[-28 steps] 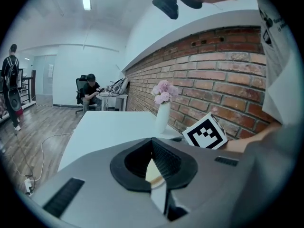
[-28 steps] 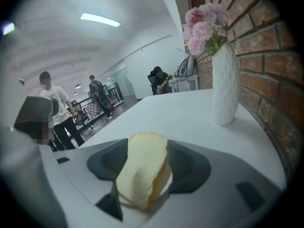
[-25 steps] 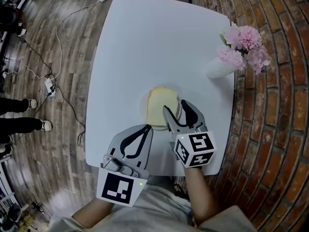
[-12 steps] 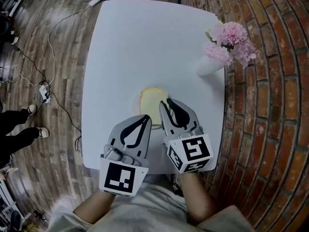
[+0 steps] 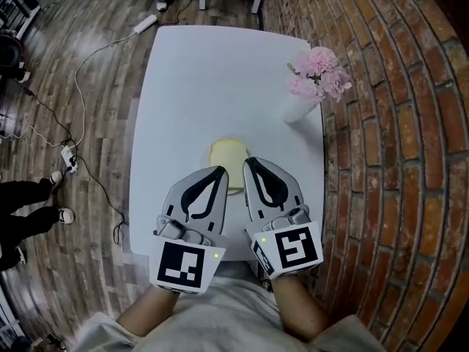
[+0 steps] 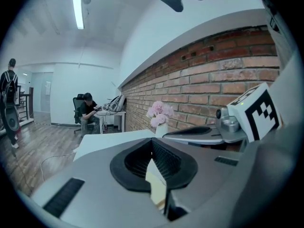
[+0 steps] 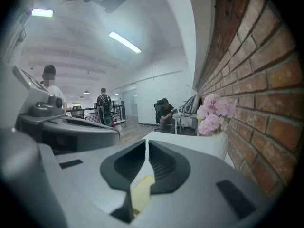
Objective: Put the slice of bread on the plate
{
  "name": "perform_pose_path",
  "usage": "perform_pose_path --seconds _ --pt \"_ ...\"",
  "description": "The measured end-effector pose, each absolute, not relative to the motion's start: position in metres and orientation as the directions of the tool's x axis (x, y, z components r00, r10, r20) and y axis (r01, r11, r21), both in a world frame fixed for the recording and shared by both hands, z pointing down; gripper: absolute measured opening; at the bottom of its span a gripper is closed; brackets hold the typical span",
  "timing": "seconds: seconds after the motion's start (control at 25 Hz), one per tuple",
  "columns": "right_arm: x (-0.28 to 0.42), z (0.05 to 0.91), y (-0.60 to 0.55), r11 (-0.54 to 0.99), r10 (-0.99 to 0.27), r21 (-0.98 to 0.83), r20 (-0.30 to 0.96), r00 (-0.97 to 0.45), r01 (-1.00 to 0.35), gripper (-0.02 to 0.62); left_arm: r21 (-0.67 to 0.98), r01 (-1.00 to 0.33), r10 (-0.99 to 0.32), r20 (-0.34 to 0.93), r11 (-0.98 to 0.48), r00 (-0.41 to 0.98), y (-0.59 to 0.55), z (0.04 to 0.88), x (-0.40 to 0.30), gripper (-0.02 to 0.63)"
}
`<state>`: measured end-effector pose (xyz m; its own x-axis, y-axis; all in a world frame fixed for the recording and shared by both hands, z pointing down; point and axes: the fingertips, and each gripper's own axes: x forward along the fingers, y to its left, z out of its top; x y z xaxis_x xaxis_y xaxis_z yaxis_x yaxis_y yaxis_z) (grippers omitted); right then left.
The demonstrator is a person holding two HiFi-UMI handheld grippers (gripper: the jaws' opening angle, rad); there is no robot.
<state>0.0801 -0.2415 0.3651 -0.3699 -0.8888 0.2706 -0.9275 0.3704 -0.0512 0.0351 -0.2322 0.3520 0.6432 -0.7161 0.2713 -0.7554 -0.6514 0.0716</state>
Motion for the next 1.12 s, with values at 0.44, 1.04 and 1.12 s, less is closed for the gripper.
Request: perform_pose_path --seconds 0.44,1.04,1.12 --pt "0.074 0.256 -0.173 0.361 -0.931 0.055 0.074 -0.357 -0.931 0.009 0.015 -0.752 -0.743 0.138 -0.659 0.655 -0.179 0.271 0.036 0.011" --pt "0.051 0.215 -0.109 0.403 -0.915 0.099 0.013 -0.404 -0.91 0.008 0.028 -0.772 -0.769 0.082 -0.635 0.634 -0.123 0.225 0.02 0.011" --pt "0.052 0.214 -0.106 0.41 -0.912 0.092 0.023 -0.41 -0.907 0.008 0.02 -0.772 -0.769 0.081 -0.635 0.634 -0.12 0.224 0.02 0.011"
